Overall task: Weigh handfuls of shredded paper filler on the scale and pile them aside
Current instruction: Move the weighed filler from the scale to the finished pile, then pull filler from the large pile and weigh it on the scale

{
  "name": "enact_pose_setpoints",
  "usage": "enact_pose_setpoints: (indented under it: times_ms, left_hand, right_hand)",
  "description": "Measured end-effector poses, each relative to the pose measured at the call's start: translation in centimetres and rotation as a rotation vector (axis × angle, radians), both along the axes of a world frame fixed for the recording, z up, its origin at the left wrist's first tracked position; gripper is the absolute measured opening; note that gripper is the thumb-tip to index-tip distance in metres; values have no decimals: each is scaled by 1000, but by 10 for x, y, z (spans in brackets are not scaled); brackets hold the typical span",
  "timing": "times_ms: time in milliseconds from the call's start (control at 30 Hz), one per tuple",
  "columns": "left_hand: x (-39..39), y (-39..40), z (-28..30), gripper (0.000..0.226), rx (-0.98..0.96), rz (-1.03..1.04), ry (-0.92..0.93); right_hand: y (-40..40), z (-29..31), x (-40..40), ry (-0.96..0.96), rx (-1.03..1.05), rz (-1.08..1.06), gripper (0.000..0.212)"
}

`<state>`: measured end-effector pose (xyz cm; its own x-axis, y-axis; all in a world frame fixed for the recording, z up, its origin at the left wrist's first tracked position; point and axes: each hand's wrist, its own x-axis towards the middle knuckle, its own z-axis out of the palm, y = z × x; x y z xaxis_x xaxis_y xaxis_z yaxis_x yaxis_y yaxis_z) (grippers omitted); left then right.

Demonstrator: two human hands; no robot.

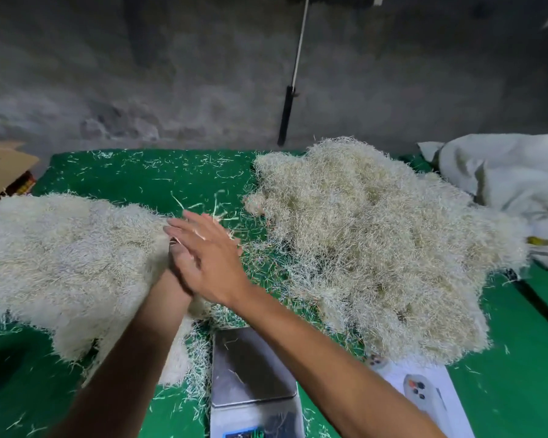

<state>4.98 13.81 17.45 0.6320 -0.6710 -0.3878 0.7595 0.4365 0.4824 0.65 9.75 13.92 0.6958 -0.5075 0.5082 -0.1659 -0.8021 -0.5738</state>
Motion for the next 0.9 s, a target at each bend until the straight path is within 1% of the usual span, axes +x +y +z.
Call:
enact_pose_setpoints:
  times_ms: [33, 67, 100, 133, 167, 200, 267, 300, 333, 367, 400, 433, 467, 500, 533, 600, 633, 700, 733, 767, 800, 833, 900]
  left_hand:
    - [5, 7, -7, 65, -166, -186, 210]
    - [17, 10, -15, 69, -23, -410, 105]
    - [23, 4, -25, 64, 196, -377, -260]
    - [32, 6, -27, 56, 281, -472, -396]
    - [52, 12, -39, 51, 402, -362, -421]
    - [63, 21, -48, 47, 402, -261, -347]
    - [72, 37, -70, 39, 361, -132, -539]
    - [74, 42, -82, 38, 412, -174, -688]
    - [78, 47, -91, 38, 453, -216, -766]
    - [89, 51, -95, 37, 512, -252, -718]
    - [103, 53, -95, 42, 495, -267, -548]
    - [117, 57, -96, 52, 462, -279, -459]
    - [129, 63, -96, 58, 411, -280, -418]
    - [142, 67, -101, 60, 442, -263, -485]
    - [150, 72, -100, 59, 446, -245, -495]
    - [170, 81, -109, 50, 428, -140, -512]
    - [176, 85, -108, 48, 463, -88, -597]
    - [180, 89, -101, 42, 617, 14, -701]
    - [177, 89, -95, 33, 690, 73, -786]
    - [174, 87, -91, 24, 785, 136, -918]
    - [172, 84, -92, 23, 862, 168, -1053]
    - [166, 78, -92, 25, 902, 146, -1136]
    - [154, 65, -94, 21, 887, 49, -1166]
  right_hand:
    - [-7, 4, 6, 27, 19, -9, 51]
    - [-11, 8, 9, 59, 60, -38, 52]
    - [-21, 8, 11, 71, 100, -94, 51]
    - [-25, 7, 9, 63, 97, -80, 49]
    - [-19, 1, 10, 39, 83, -37, 45]
    - [-7, -8, 12, -9, 29, 33, 43]
    - [19, -31, 25, -30, -94, 146, 45]
    - [22, -41, 32, 16, -85, 166, 49]
    - [19, -50, 36, 103, -45, 164, 51]
    - [12, -57, 36, 217, 2, 157, 53]
    - [4, -64, 35, 337, 19, 161, 54]
    - [-3, -74, 33, 450, 34, 171, 53]
    - [-7, -83, 34, 540, 66, 177, 51]
    - [-11, -88, 39, 595, 128, 167, 51]
    - [-15, -88, 48, 577, 200, 137, 54]
    - [-25, -82, 73, 386, 350, 37, 71]
    - [-30, -73, 89, 313, 384, 12, 80]
    - [-34, -55, 119, 247, 441, 48, 91]
    - [-34, -49, 129, 233, 502, 79, 91]
    - [-34, -46, 134, 220, 579, 98, 88]
    - [-35, -47, 134, 214, 636, 95, 84]
    - [-37, -51, 129, 211, 671, 74, 80]
    - [-47, -67, 111, 225, 696, 9, 73]
